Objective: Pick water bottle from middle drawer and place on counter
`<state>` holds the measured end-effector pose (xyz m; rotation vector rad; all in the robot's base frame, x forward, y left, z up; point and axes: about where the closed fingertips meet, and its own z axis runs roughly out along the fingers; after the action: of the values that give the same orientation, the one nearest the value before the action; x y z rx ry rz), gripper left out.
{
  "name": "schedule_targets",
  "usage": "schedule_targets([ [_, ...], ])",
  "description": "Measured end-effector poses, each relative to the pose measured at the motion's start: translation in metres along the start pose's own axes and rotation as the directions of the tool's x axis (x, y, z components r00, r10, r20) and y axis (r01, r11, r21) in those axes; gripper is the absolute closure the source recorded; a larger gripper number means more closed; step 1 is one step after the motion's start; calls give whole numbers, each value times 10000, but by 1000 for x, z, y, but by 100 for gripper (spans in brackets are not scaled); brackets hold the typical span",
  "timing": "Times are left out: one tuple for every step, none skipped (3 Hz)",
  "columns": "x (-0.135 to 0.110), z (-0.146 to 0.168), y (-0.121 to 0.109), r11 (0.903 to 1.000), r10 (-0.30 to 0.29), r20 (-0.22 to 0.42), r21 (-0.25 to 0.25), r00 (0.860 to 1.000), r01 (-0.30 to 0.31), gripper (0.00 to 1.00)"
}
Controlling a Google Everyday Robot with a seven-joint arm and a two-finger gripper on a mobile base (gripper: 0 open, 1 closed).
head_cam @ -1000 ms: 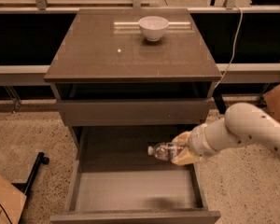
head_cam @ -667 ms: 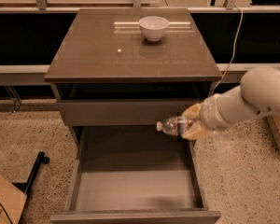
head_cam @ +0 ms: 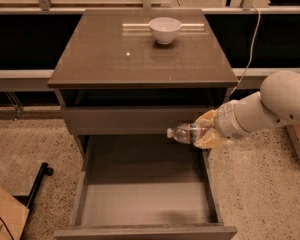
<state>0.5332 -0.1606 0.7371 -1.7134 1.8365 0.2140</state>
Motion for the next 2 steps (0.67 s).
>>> schedule_targets([
  [-22,-9,-44,9863,-481,-176,1574,9987,503,100],
  [-44,-27,-107,9447,-1221,-670,2981,9903,1366,100],
])
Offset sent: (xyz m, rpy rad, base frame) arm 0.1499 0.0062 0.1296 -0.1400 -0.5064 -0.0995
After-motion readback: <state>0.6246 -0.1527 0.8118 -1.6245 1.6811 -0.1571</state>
